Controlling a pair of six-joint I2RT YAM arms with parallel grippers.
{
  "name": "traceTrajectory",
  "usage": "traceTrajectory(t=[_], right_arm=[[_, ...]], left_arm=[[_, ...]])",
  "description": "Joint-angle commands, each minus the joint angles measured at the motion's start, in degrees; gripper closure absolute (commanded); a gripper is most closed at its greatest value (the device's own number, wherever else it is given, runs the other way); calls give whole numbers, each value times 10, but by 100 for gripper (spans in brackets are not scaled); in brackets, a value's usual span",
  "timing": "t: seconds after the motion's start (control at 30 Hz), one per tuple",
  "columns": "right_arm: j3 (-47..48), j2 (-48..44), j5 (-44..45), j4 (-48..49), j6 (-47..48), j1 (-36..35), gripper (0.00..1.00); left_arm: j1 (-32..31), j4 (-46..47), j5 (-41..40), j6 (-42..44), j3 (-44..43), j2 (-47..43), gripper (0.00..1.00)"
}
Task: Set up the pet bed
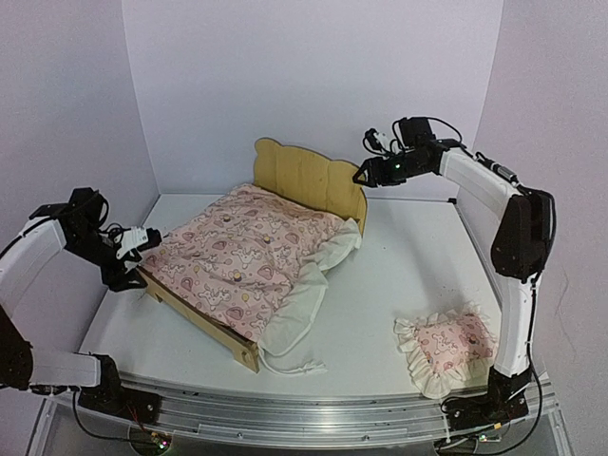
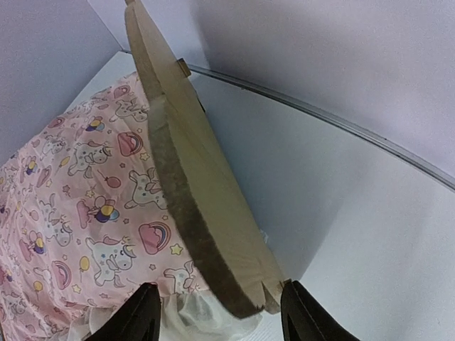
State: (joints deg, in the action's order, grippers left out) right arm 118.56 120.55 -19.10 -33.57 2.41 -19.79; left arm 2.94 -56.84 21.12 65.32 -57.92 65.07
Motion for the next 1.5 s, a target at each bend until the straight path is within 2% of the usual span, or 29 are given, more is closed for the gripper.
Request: traceTrajectory(t=[0.0,0.03,0.17,0.27,0.4,0.57,0.77,0.93,1.03,1.27,1.47], right_arm=[[-11,11,-21,92,1,-4,44],[-27,7,-12,116,-6,-4,47],[-82,-22,2,150,-30,-5,73],[-138,-57,2,156,-38,-5,87],[-230,-132,31,156,-32,-10,93],[-350,-233,127,155,-41,-41,92],[-444,-328,264,134,-111,-102,83],[-458,-353,301,79,-198,-147,80],[-439,-355,312,26,-207,-168,73],[-374,-392,352,-89,-199,-171,54],[-326,-422,387,-127,-180,-171,51]], left_arm=[[0,-30,18,51,77,-41,25],[0,-14,15,43,87,-41,25],[0,91,-4,-17,121,-8,25],[-4,136,2,-63,103,50,26],[-17,173,15,-113,52,122,28],[-41,225,12,-157,-20,205,28],[-104,255,2,-190,-129,313,28],[-117,271,-4,-242,-240,401,28],[-116,253,-28,-260,-302,440,28],[-88,248,-34,-275,-289,403,26],[-80,231,-24,-257,-244,301,24]])
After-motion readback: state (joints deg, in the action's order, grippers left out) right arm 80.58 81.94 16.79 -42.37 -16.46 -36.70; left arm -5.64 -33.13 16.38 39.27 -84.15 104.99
